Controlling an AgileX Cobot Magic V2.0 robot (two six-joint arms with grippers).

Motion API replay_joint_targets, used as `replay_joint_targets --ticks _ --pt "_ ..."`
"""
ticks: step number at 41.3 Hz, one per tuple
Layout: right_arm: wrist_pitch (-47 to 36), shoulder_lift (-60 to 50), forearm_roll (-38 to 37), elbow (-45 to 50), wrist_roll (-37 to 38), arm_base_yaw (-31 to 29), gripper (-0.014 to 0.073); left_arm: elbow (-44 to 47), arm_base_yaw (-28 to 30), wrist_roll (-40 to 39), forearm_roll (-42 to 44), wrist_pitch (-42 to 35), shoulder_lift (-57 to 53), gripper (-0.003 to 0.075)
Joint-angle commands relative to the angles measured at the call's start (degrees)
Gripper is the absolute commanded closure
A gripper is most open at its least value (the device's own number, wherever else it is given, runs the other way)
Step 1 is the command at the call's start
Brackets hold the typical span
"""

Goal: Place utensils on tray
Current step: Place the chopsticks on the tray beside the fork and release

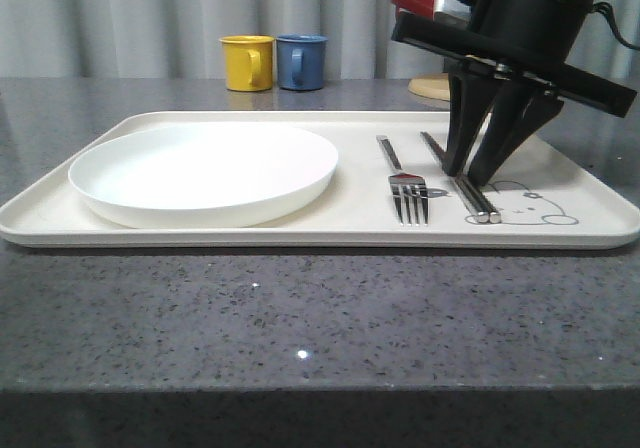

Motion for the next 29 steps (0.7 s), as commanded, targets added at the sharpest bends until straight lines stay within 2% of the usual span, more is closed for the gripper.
replay_joint_targets --ticks 1,9,18,24,29 --pt "0.98 -2.86 1.46 -1.71 0.06 -0.07 0.0314 -1.40 -0.41 -0.51 -0.31 -4.05 -0.27 0.0372" --pt "-0.08 -5.87 -0.48 -1.84 -6.26 -0.07 0.0316 -1.40 -0.41 -0.51 -0.31 -4.05 -0.27 0.0372" --pt "3.79 -12.30 -14.25 -1.77 -9.90 -1.15 0.0316 -1.40 -0.41 -0.51 -0.31 -4.05 -0.27 0.0372" --pt "6.44 -14.07 -20.45 -1.38 -10.51 -6.55 0.0316 -1.40 -0.41 -0.51 -0.31 -4.05 -0.27 0.0372" --pt "6.44 -14.12 -21.45 -1.10 -12.91 -12.69 0.0316 -1.40 -0.41 -0.51 -0.31 -4.05 -0.27 0.0372"
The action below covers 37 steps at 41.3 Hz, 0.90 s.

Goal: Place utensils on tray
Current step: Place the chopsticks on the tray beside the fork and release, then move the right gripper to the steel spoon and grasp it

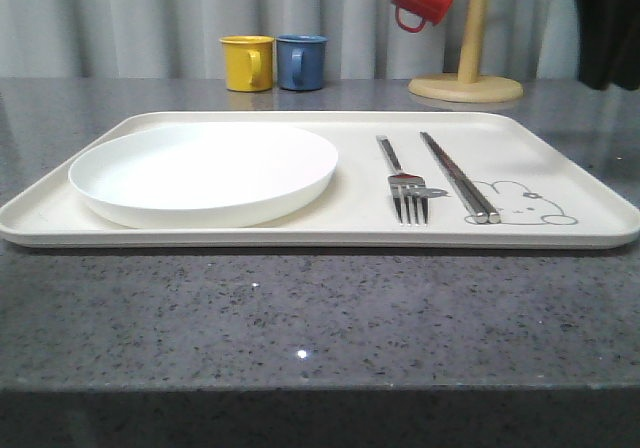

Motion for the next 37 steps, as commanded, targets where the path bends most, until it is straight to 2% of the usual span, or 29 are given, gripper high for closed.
replay_joint_targets --ticks 1,8,14,37 --pt "6.12 -2.63 -2.14 -1.09 -2.69 -4.76 0.0316 -1.40 -0.41 -0.51 -0.31 -4.05 -0.27 0.0372" --pt "6.07 -0.68 -2.75 -1.09 -6.35 -12.27 0.0316 -1.40 -0.41 -0.51 -0.31 -4.05 -0.27 0.0372" --pt "5.55 1.16 -2.83 -1.09 -7.52 -16.06 0.0316 -1.40 -0.41 -0.51 -0.31 -4.05 -0.27 0.0372" --pt "2.52 8.40 -6.51 -1.15 -8.40 -16.95 0.0321 -1.40 -0.41 -0.51 -0.31 -4.05 -0.27 0.0372"
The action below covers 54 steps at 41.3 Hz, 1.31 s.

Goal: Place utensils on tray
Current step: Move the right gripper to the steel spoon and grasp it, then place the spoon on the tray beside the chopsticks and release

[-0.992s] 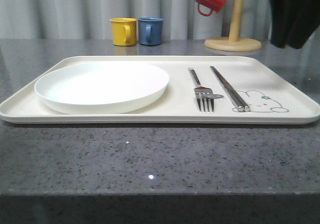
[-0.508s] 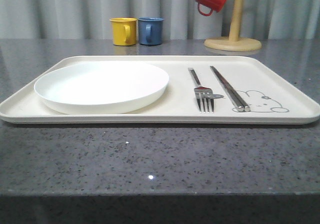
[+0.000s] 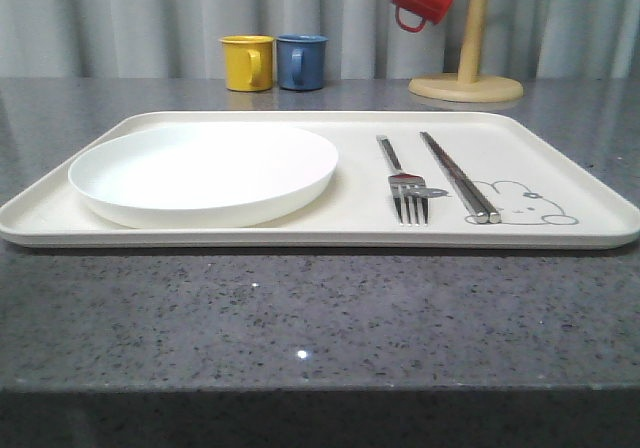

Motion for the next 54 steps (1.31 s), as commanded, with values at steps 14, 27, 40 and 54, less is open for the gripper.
replay_joint_targets --ticks 14,27,40,54 --pt "2.05 -1.81 -0.92 -1.29 -0.69 -0.27 0.0559 -1.40 -0.41 -0.51 -0.31 -4.05 -0.27 0.0372" --pt "3.87 -5.39 6.46 -1.35 -0.69 1.26 0.0559 -1.40 -0.41 -0.51 -0.31 -4.05 -0.27 0.0372" --pt "6.22 -12.09 14.42 -1.17 0.71 10.49 0.0559 -1.40 -0.41 -0.51 -0.31 -4.05 -0.27 0.0372" --pt "2.33 -8.07 16.70 -1.11 12.48 22.37 0.0559 -1.40 -0.41 -0.51 -0.31 -4.05 -0.27 0.0372"
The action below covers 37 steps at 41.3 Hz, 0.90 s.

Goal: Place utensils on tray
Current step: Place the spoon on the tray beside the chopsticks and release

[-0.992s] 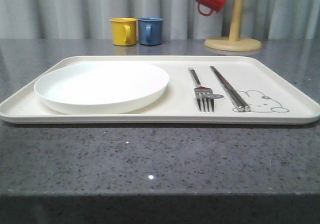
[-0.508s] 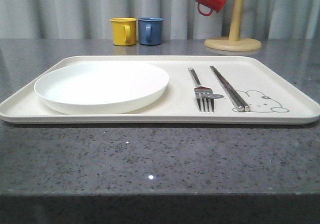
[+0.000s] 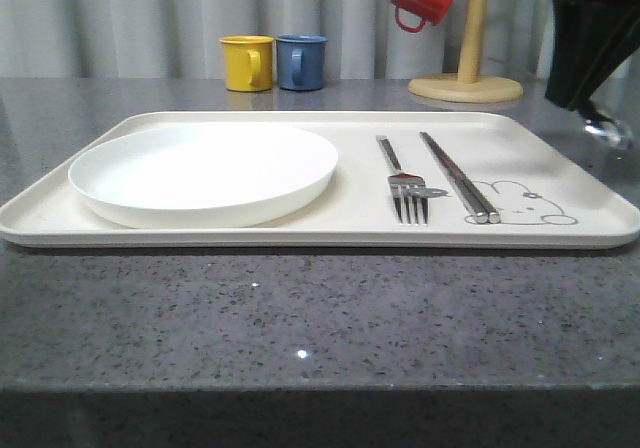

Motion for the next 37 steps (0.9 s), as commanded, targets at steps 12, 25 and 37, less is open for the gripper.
replay_joint_targets --ticks 12,25,37 --pt "2.04 4.59 0.85 -1.11 8.85 2.39 0.0556 -1.40 -0.41 -0.51 -0.31 -4.05 -0.27 0.0372" --pt "1.79 3.12 -0.12 -1.18 8.59 2.39 0.0370 -1.40 -0.41 -0.51 -0.31 -4.05 -0.27 0.0372" --pt "2.96 -8.63 -1.43 -1.12 0.70 2.99 0.0316 -1.40 -0.41 -0.51 -0.31 -4.05 -0.27 0.0372"
